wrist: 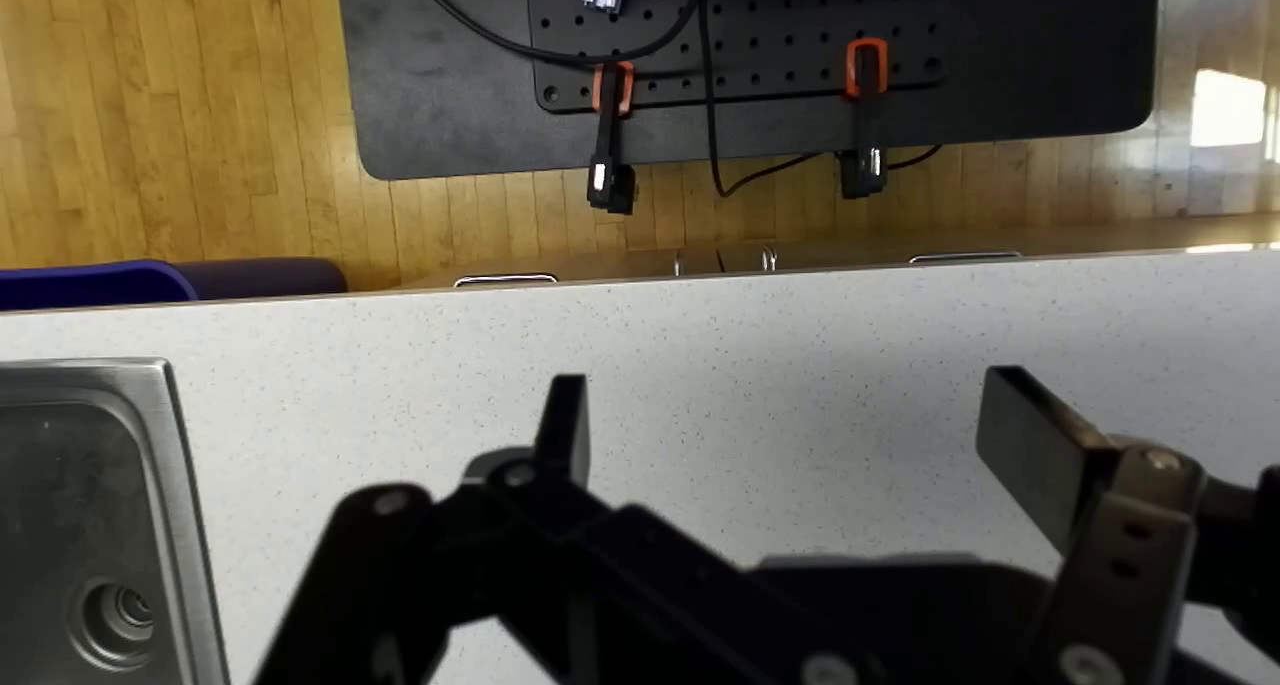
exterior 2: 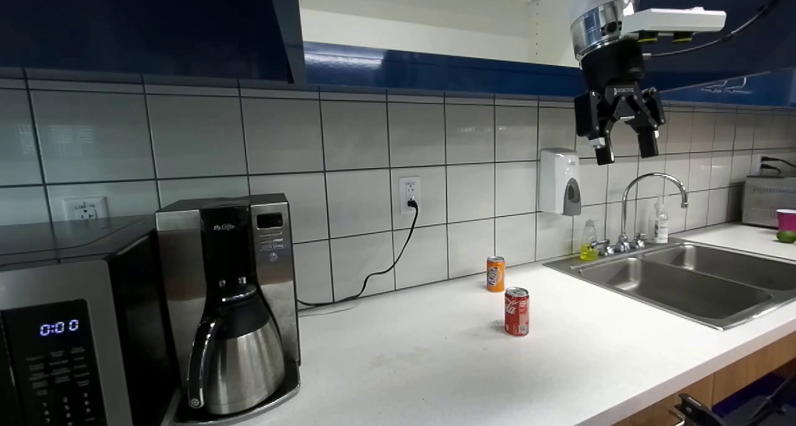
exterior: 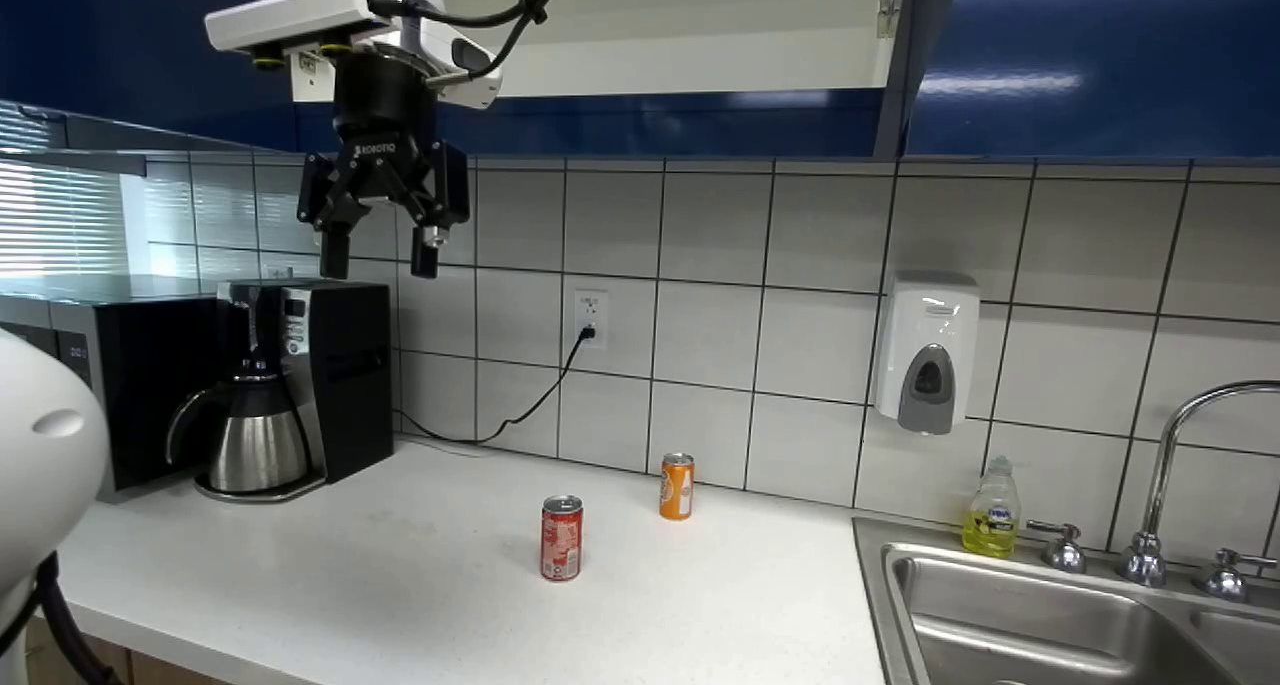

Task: Put the red can in the open upper cabinet.

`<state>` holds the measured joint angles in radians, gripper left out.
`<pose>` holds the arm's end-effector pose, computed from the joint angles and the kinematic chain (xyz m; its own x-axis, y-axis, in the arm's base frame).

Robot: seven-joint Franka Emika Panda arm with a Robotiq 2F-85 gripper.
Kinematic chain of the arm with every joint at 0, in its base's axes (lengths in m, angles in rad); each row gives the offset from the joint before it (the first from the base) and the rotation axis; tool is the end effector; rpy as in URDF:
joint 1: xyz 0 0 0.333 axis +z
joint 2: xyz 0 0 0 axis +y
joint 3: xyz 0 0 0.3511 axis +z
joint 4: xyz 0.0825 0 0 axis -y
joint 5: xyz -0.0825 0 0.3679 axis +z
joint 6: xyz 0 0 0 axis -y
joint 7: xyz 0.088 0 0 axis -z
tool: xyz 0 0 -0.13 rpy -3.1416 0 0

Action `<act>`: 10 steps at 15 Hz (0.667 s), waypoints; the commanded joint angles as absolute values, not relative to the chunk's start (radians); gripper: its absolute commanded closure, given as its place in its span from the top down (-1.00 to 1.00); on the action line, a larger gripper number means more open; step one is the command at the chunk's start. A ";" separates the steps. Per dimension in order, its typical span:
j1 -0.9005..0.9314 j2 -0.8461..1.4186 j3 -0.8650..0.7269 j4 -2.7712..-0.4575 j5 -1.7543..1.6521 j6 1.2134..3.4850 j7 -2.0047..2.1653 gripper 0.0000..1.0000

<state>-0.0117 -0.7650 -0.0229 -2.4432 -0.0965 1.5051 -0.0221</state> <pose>0.2548 -0.0236 0.5431 0.9847 -0.0094 -0.1739 0.0040 -0.9971 0.0762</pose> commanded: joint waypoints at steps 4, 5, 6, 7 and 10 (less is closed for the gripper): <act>-0.014 -0.759 -0.024 -2.440 -0.102 1.522 -0.020 1.00; -0.013 -0.755 -0.024 -2.439 -0.104 1.521 -0.024 1.00; -0.013 -0.751 -0.024 -2.442 -0.107 1.524 -0.025 1.00; -0.014 -0.749 -0.024 -2.445 -0.108 1.529 -0.024 1.00; -0.015 -0.729 -0.026 -2.465 -0.112 1.550 -0.026 1.00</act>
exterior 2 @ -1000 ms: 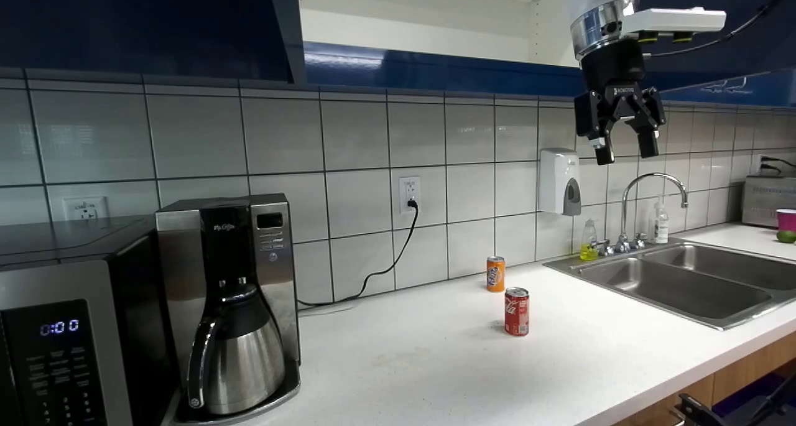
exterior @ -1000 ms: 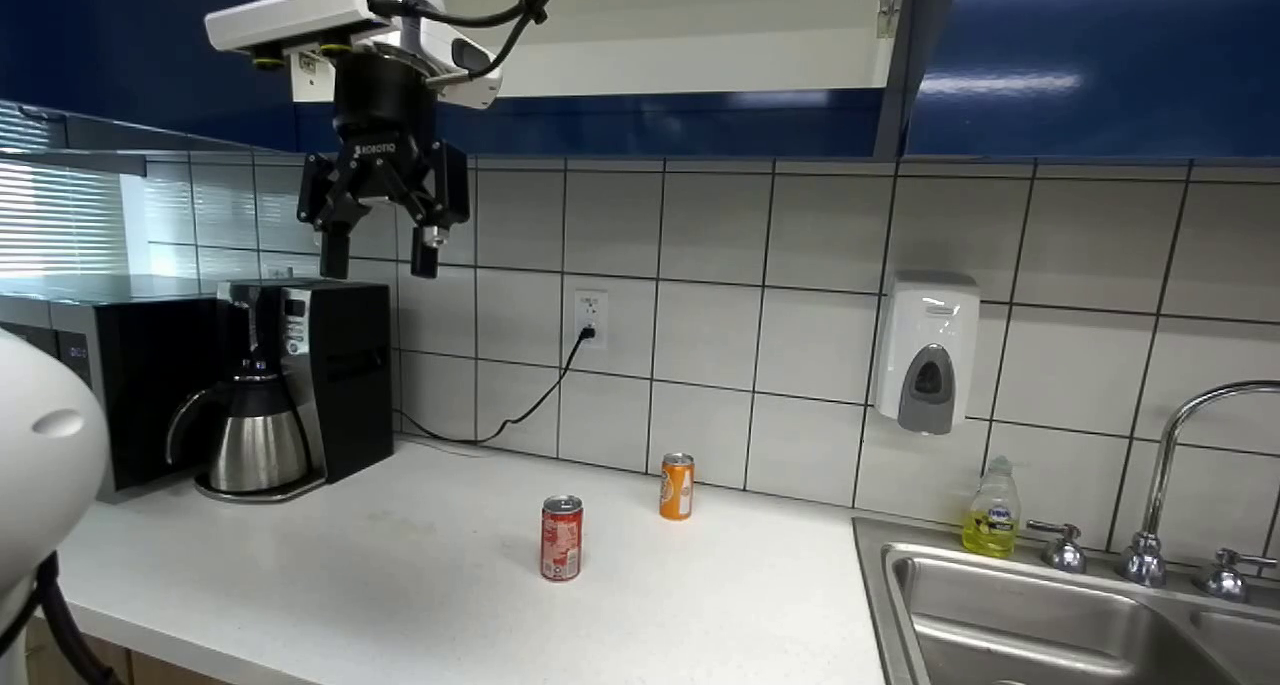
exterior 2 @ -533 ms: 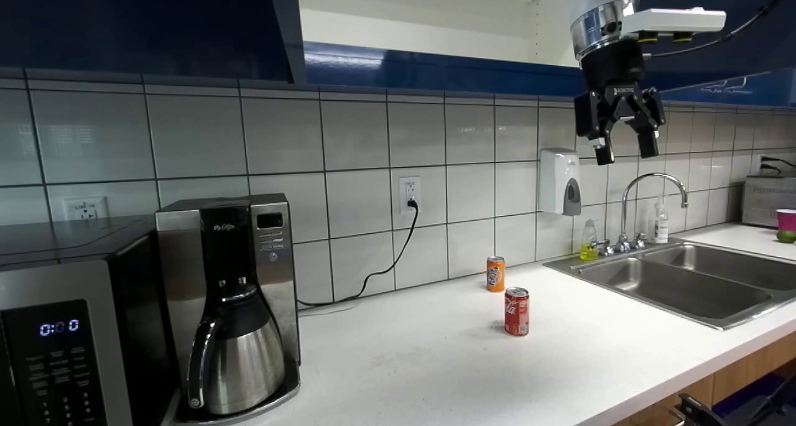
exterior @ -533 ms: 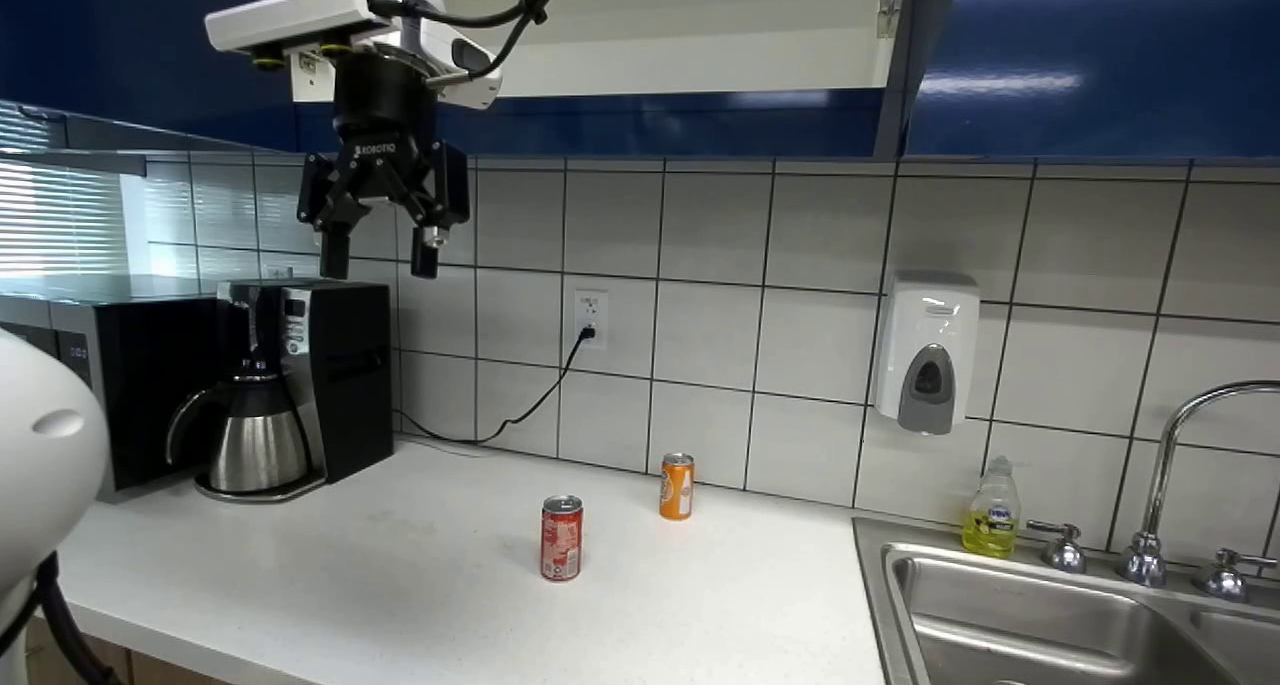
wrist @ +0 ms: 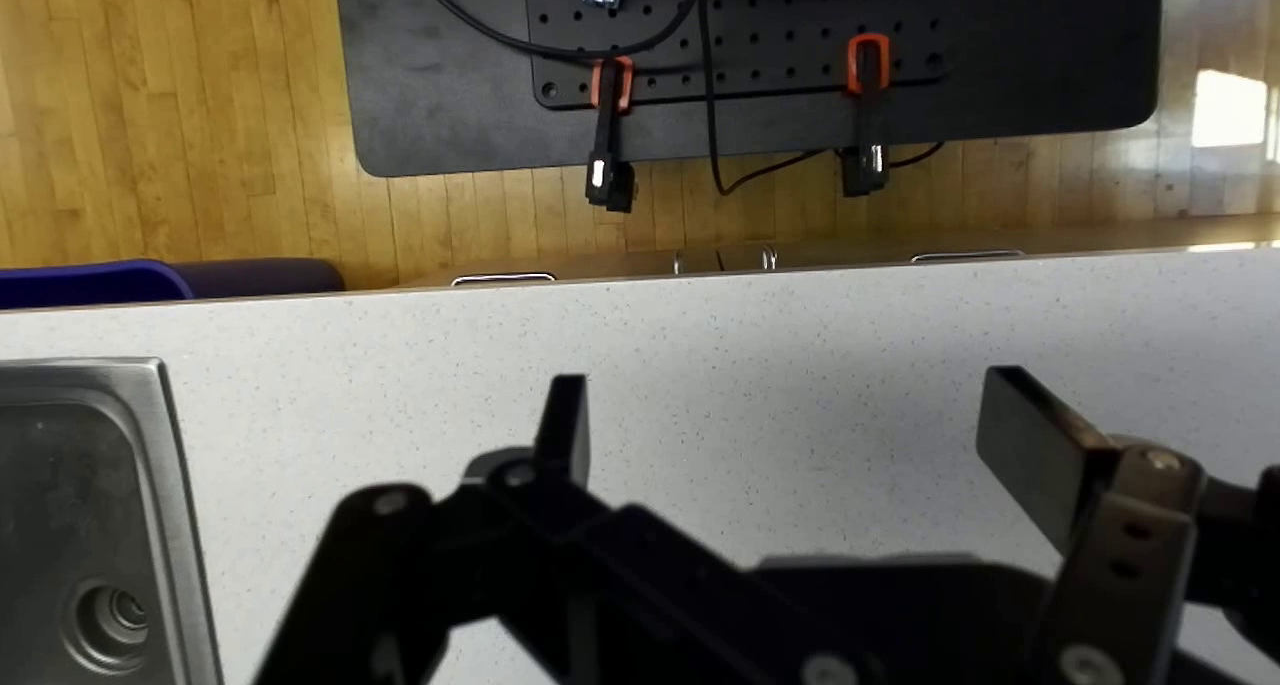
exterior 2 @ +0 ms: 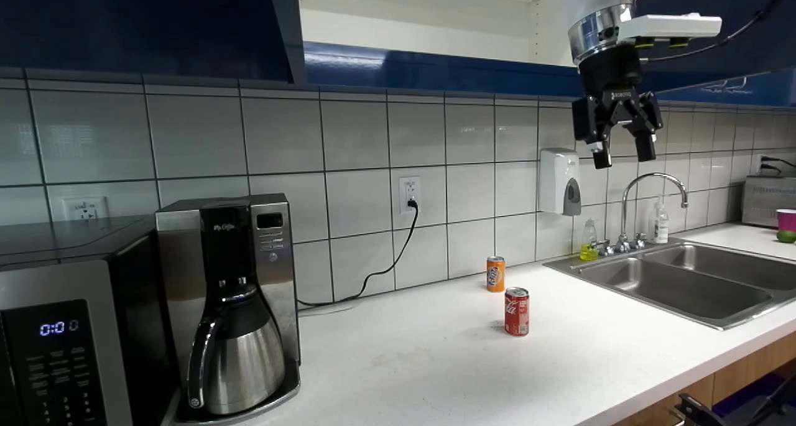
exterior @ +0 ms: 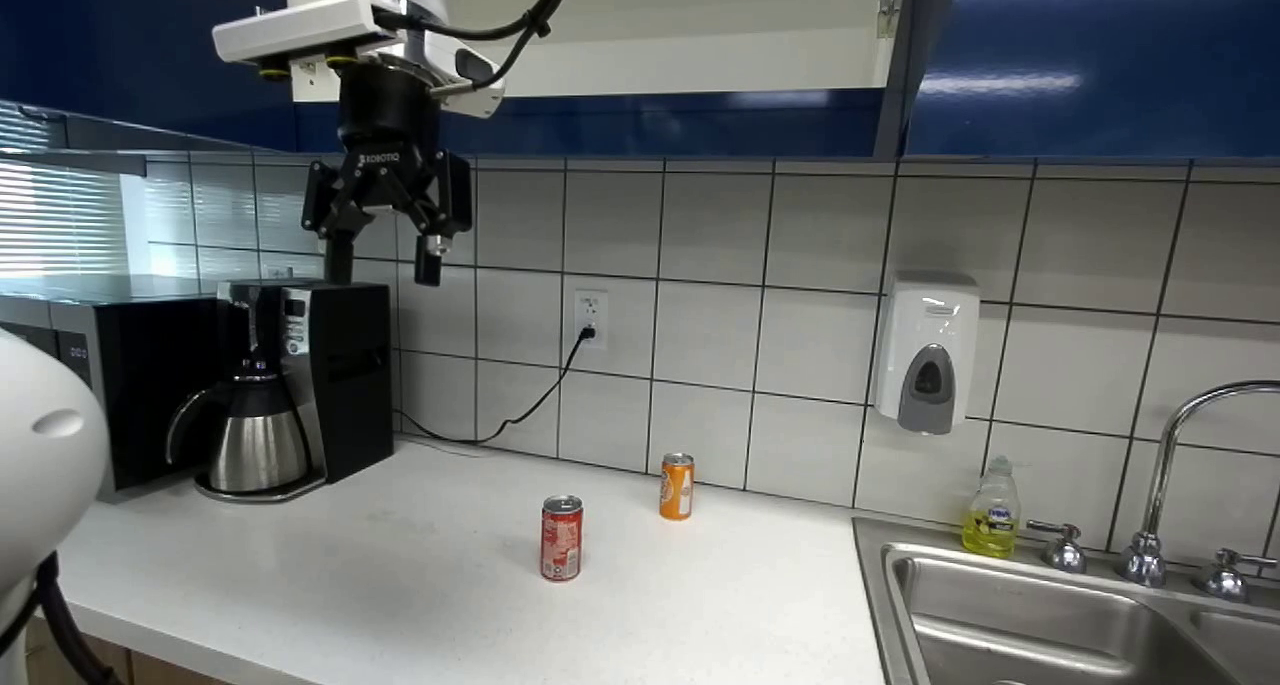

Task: Put the red can in the open upper cabinet.

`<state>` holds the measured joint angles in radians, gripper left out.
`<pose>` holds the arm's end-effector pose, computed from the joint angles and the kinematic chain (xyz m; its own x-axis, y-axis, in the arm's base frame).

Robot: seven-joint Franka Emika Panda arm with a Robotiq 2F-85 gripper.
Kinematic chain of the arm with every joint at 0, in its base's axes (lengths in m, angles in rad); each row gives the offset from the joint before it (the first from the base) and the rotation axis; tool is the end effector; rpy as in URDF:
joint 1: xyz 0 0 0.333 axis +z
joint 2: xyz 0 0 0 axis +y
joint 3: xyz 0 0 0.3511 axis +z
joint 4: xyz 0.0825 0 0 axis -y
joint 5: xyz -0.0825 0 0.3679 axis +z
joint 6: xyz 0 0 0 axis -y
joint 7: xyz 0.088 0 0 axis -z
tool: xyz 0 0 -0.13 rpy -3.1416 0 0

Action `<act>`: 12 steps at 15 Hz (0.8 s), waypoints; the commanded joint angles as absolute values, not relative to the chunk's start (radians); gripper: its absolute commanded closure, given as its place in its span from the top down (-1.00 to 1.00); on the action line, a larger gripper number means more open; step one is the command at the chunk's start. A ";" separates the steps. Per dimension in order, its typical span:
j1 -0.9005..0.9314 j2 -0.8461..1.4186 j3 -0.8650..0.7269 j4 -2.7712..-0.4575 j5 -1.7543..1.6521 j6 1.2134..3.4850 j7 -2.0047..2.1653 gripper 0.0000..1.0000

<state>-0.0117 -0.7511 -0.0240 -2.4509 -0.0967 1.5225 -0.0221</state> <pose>0.2594 -0.0239 0.5373 0.9840 -0.0085 -0.1781 0.0050 -0.9971 0.0755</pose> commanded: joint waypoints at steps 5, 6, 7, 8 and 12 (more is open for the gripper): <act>-0.016 -0.675 -0.024 -2.506 -0.119 1.635 -0.023 1.00; -0.017 -0.664 -0.022 -2.513 -0.123 1.655 -0.021 1.00; -0.017 -0.652 -0.023 -2.521 -0.125 1.678 -0.022 1.00; -0.019 -0.641 -0.022 -2.529 -0.126 1.704 -0.018 1.00; -0.021 -0.591 -0.026 -2.567 -0.127 1.816 -0.016 1.00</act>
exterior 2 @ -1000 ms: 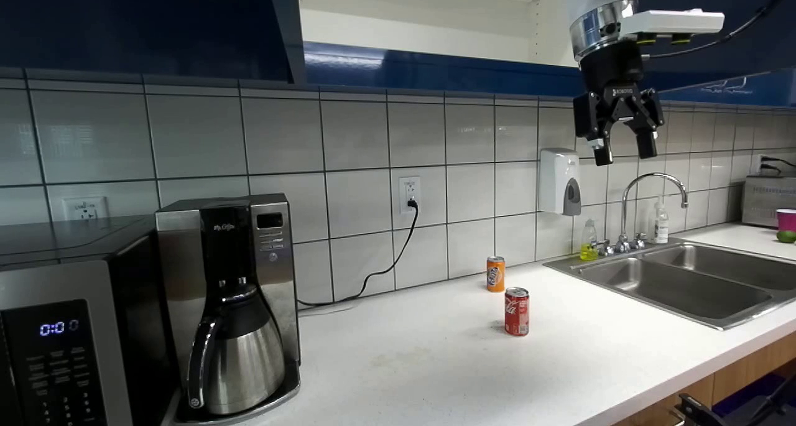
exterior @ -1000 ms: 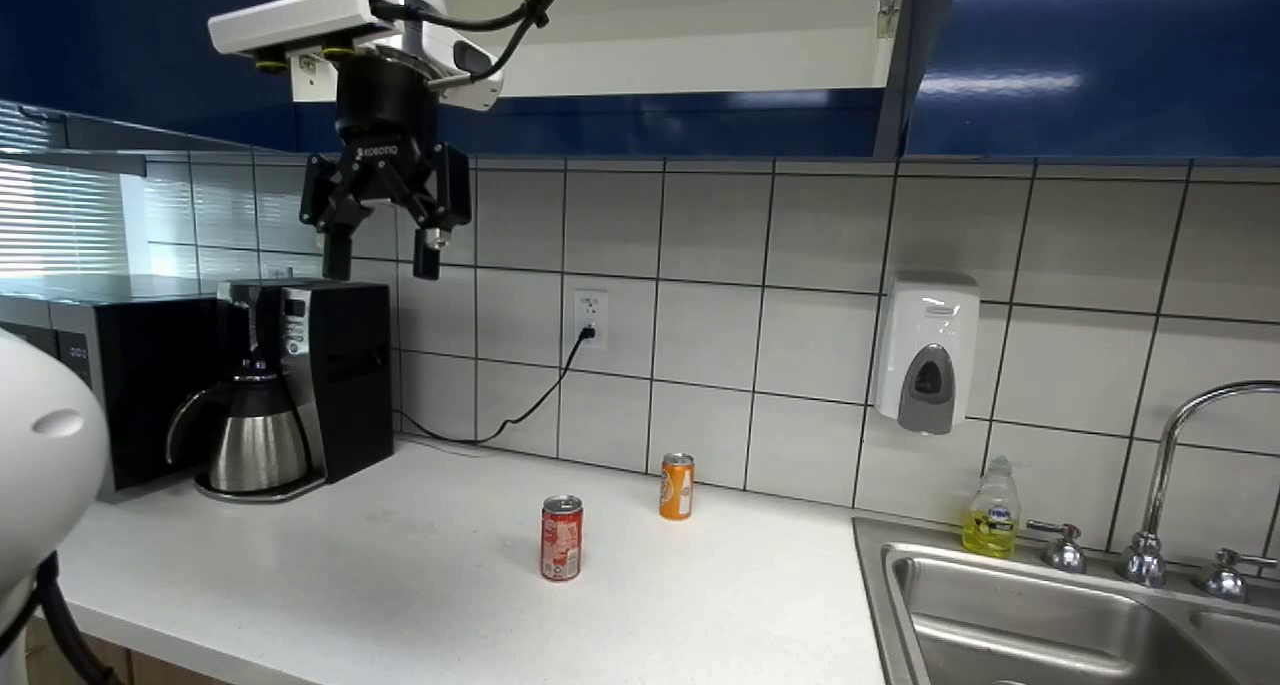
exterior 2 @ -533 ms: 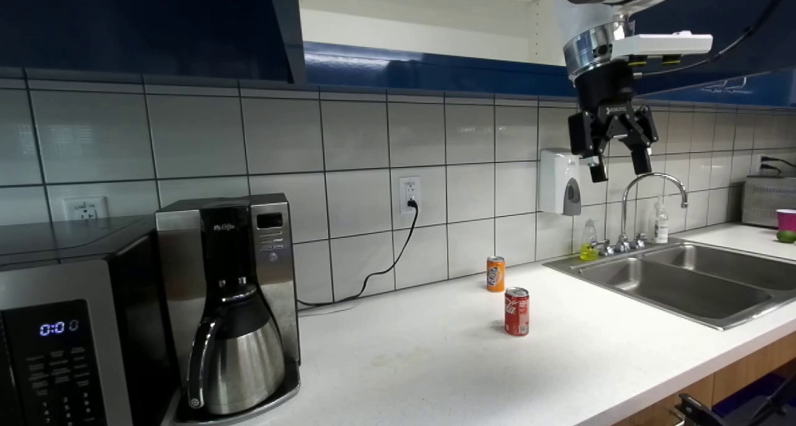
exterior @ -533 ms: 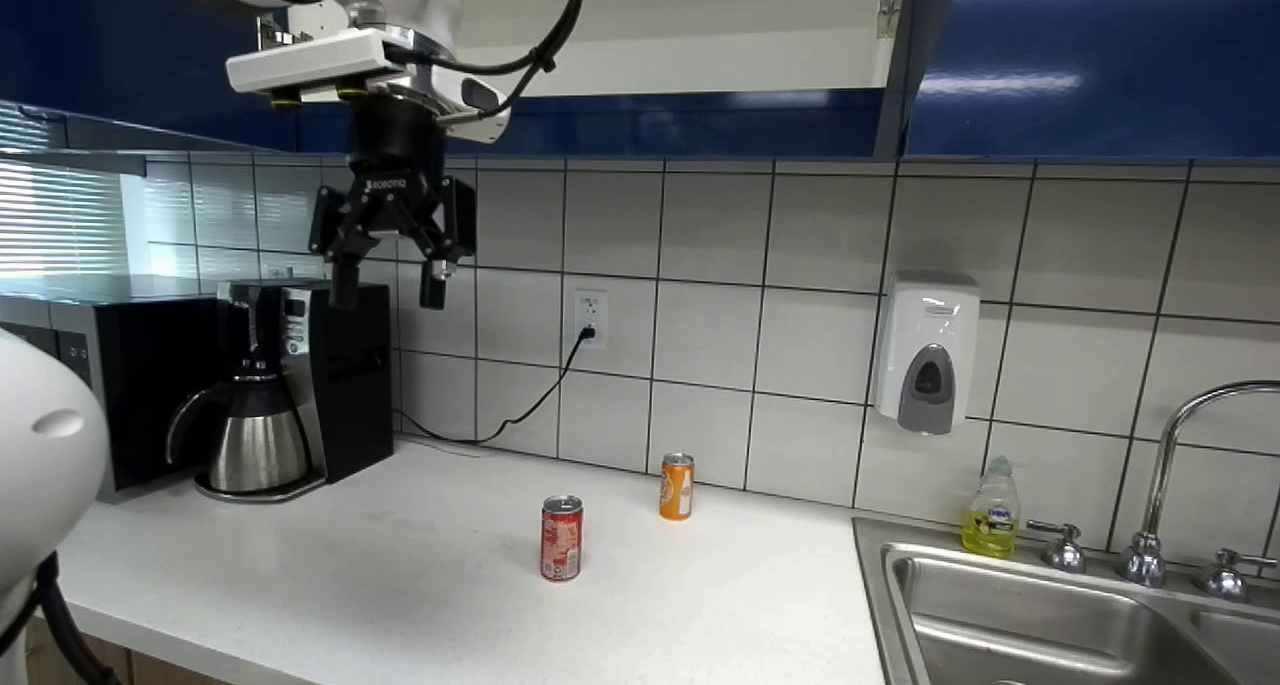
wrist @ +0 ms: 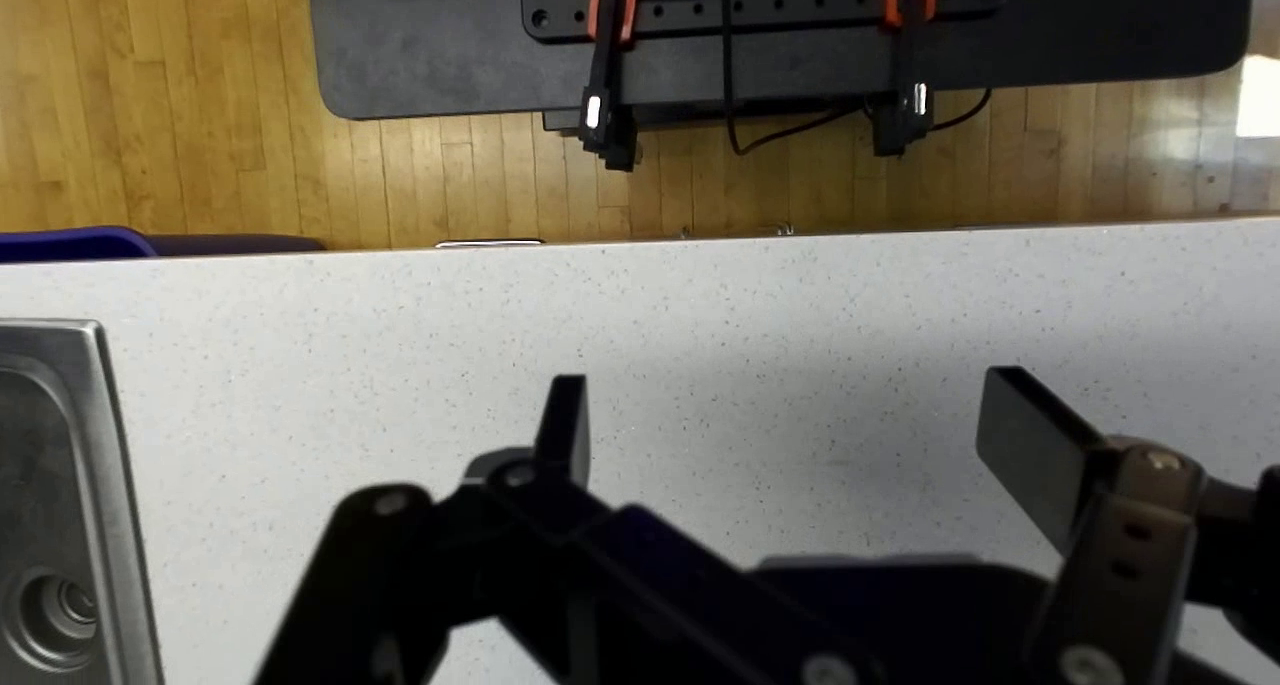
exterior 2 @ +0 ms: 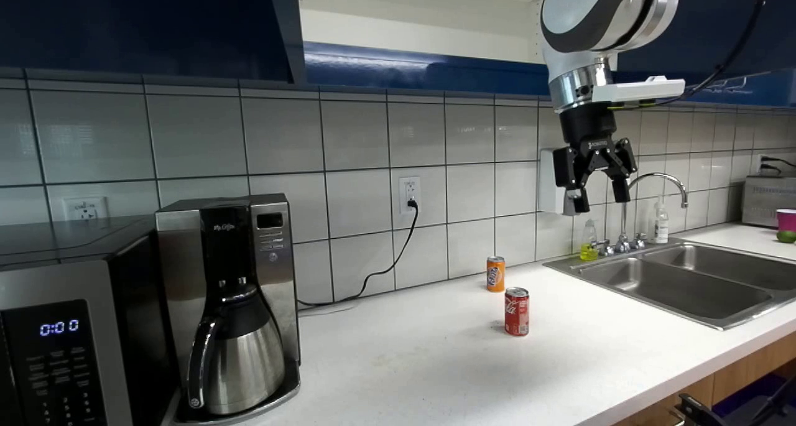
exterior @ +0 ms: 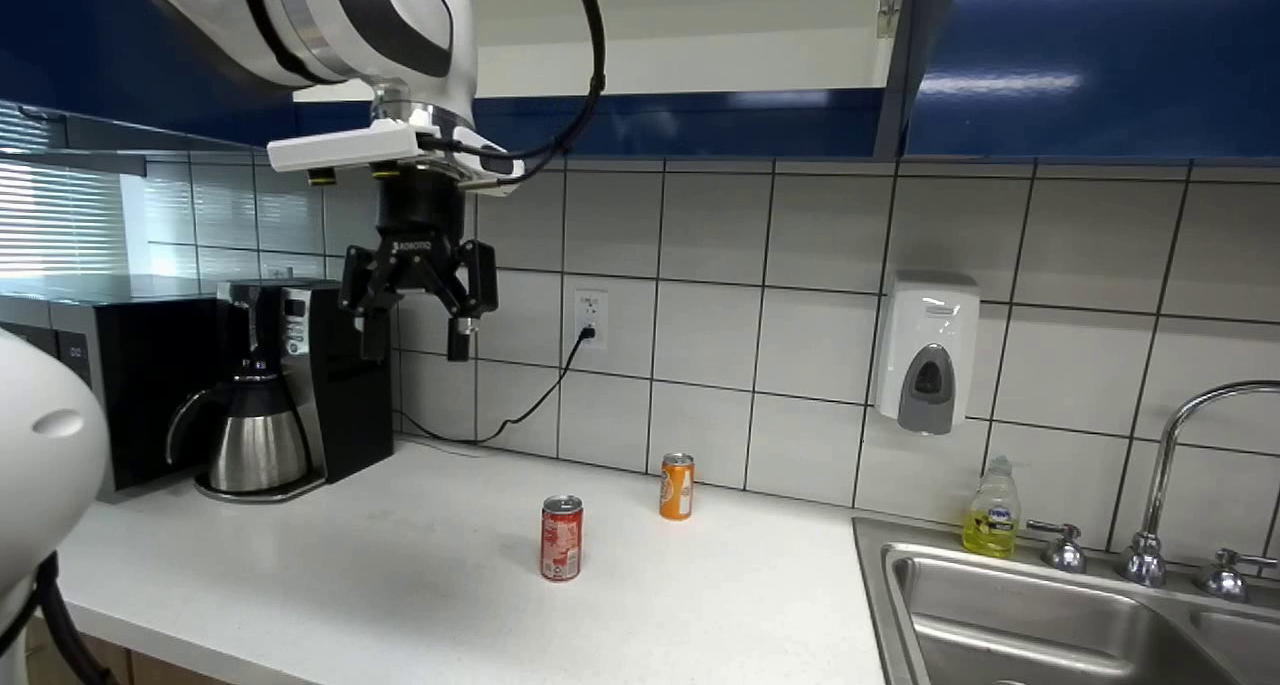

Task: Put the red can in the open upper cabinet.

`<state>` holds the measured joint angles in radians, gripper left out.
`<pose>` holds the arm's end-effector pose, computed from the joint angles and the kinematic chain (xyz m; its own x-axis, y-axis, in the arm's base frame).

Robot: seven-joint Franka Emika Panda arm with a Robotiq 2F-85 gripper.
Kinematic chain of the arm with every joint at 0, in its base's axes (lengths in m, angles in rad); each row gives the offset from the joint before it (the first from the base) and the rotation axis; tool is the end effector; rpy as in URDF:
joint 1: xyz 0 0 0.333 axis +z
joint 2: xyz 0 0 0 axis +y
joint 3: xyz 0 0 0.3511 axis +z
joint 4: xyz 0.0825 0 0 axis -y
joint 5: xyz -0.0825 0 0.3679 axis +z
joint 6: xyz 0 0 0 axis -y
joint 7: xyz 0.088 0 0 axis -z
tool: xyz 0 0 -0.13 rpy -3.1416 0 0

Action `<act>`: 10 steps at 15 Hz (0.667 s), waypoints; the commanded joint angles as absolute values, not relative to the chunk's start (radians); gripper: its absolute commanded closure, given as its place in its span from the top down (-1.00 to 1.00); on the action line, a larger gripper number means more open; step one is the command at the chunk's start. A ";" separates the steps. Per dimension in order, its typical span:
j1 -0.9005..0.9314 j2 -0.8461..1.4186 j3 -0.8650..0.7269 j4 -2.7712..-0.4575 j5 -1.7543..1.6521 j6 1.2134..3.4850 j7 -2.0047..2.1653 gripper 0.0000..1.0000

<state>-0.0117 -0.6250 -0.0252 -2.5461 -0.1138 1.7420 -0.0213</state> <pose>0.2984 -0.0245 0.4741 0.9834 0.0116 -0.1809 0.0279 -0.9957 0.0882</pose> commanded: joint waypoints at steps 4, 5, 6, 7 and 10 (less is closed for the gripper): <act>-0.024 -0.544 -0.027 -2.606 -0.125 1.930 -0.012 1.00; -0.024 -0.532 -0.027 -2.616 -0.124 1.958 -0.012 1.00; -0.025 -0.516 -0.026 -2.630 -0.127 1.997 -0.010 1.00; -0.029 -0.501 -0.023 -2.643 -0.136 2.038 -0.003 1.00; -0.045 -0.432 -0.030 -2.687 -0.152 2.189 0.002 1.00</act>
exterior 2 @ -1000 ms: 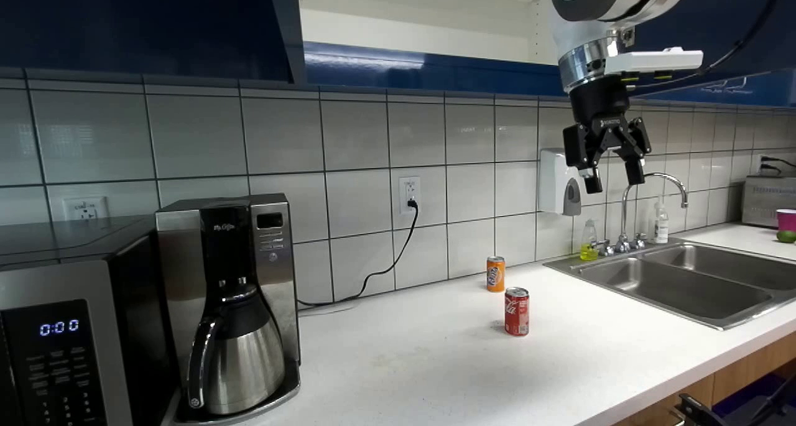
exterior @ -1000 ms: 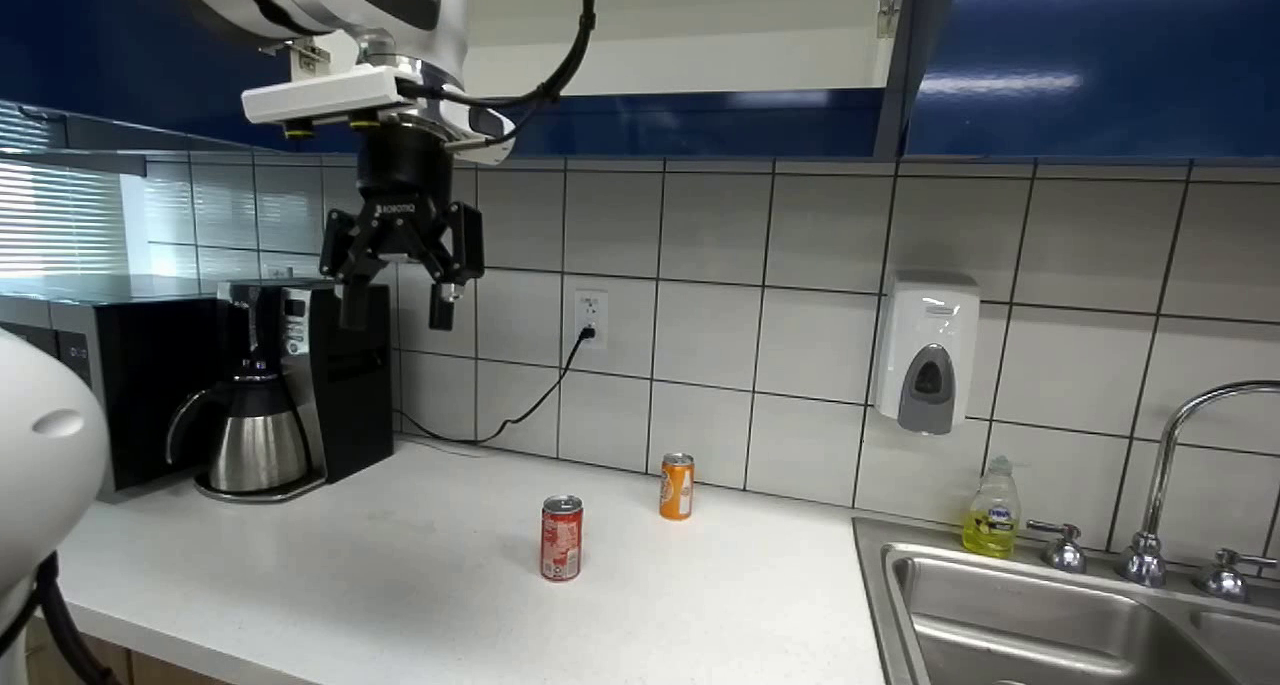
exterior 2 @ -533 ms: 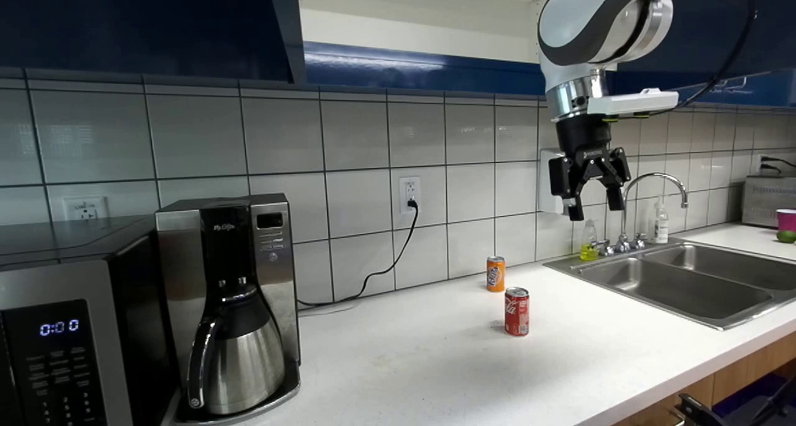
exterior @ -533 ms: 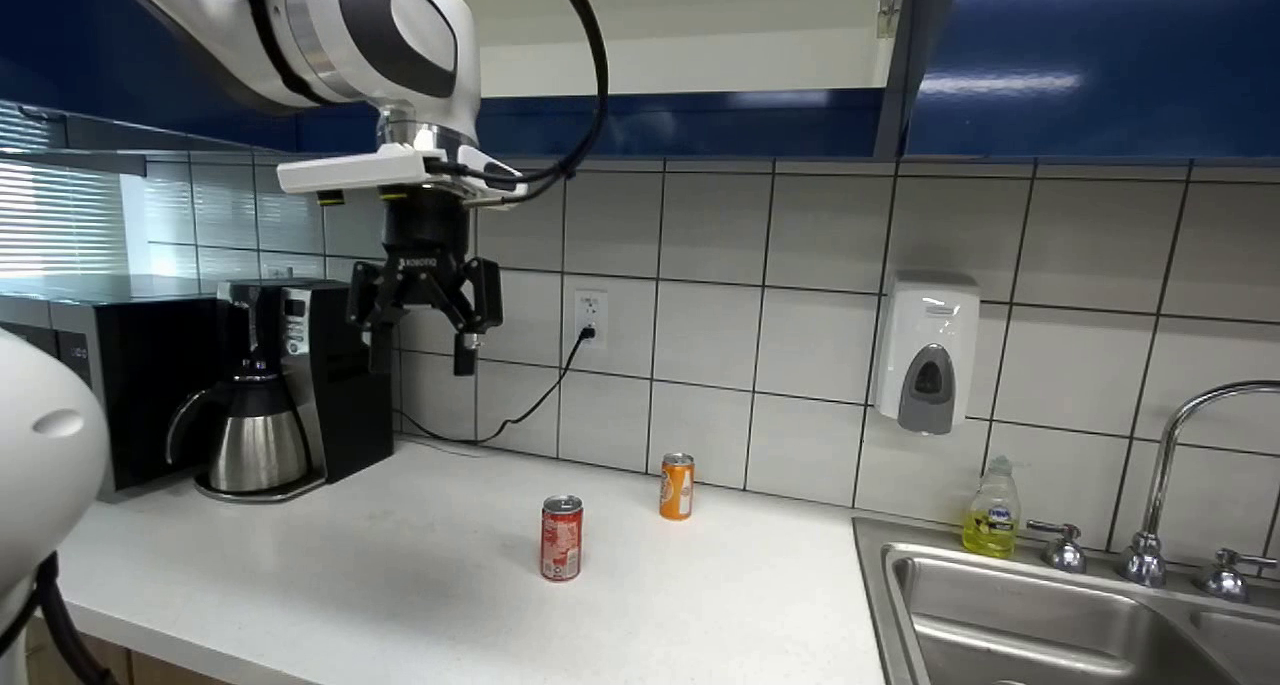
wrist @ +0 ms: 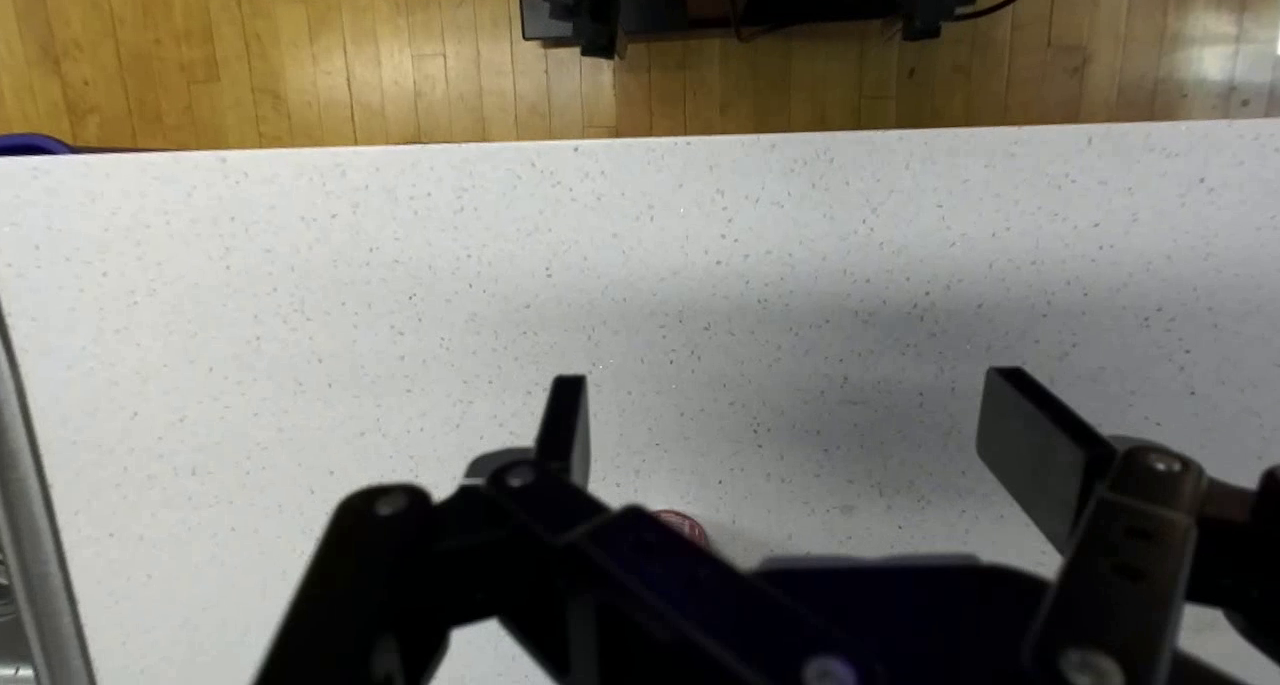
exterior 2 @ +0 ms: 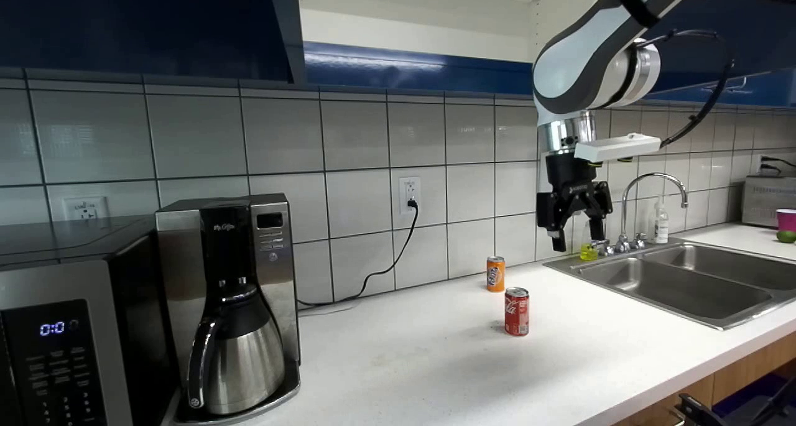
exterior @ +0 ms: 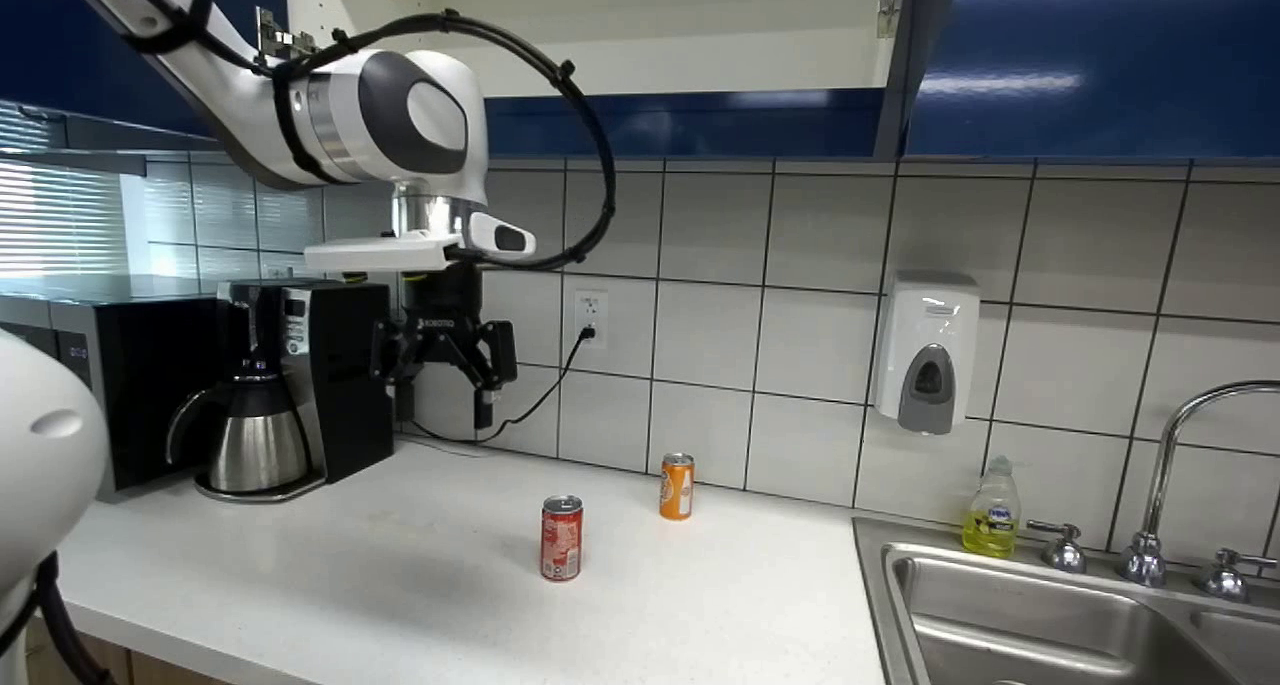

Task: Put the red can in the open upper cabinet.

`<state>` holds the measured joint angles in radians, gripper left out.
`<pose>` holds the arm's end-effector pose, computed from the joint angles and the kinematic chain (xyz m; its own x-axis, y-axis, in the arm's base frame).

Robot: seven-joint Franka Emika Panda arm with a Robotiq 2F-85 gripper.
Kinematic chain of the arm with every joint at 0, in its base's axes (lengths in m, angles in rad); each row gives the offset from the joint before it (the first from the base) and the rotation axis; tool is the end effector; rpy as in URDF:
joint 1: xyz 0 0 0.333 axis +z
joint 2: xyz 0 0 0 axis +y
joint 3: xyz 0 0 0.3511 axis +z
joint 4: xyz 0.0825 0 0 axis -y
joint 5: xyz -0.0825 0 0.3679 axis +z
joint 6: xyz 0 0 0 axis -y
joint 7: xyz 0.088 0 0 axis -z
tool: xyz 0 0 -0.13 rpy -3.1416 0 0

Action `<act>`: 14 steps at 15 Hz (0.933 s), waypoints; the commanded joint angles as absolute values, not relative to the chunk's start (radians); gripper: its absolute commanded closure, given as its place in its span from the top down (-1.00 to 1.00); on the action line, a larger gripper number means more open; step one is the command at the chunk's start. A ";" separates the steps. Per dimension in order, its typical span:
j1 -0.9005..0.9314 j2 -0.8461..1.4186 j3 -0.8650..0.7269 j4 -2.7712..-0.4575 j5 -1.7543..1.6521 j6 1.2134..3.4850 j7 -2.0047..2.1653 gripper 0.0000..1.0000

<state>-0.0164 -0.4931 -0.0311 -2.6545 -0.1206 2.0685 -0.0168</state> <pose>0.3331 -0.0244 0.4076 0.9948 0.0320 -0.0964 0.0401 -0.9957 0.0837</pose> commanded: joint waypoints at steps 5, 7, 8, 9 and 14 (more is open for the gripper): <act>-0.092 -0.299 -0.048 -2.736 -0.206 2.391 0.006 1.00; -0.112 -0.239 -0.048 -2.742 -0.244 2.477 0.022 1.00; -0.120 -0.205 -0.048 -2.740 -0.261 2.518 0.029 1.00; -0.128 -0.175 -0.047 -2.737 -0.280 2.555 0.040 1.00; -0.151 -0.016 -0.054 -2.700 -0.405 2.711 0.136 1.00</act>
<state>-0.1314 -0.1089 -0.0558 -2.7412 -0.3281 2.6458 0.0635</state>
